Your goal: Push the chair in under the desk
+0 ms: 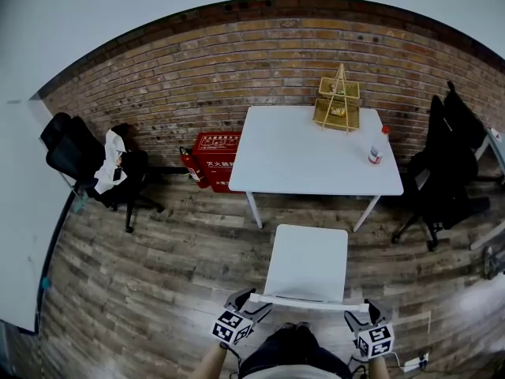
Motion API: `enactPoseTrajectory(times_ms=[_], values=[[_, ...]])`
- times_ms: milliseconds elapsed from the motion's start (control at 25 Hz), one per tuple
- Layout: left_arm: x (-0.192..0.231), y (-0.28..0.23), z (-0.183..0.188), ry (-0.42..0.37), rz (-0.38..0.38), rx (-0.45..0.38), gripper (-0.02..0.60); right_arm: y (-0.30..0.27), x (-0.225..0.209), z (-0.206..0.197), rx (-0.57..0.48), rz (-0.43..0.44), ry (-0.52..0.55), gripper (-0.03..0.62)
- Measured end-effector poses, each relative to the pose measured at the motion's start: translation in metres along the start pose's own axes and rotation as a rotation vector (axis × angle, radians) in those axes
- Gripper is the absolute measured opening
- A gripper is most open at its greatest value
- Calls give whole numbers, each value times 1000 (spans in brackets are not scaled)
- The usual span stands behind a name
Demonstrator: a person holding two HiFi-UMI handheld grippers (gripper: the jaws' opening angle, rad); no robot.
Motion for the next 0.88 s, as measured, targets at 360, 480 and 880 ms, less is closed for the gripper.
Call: enactPoseTrajectory(times_ms=[360, 480, 880], values=[[-1, -2, -1, 0, 12, 4, 299, -2, -1, -1, 9, 9, 2, 301], [-1, -2, -1, -1, 12, 6, 299, -2, -3, -4, 20, 3, 0, 301], [-1, -11, 6, 7, 26, 5, 299, -9, -13, 6, 25, 7, -4, 302]])
Point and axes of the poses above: the fingertips, and each gripper's own axes: y backward along the fingers, x to its left, z out of its top, the point moved 6 cm from there along y, backward along the fingers, and after that the axes turned 2 degrees about -y, right-handed, at the moved point
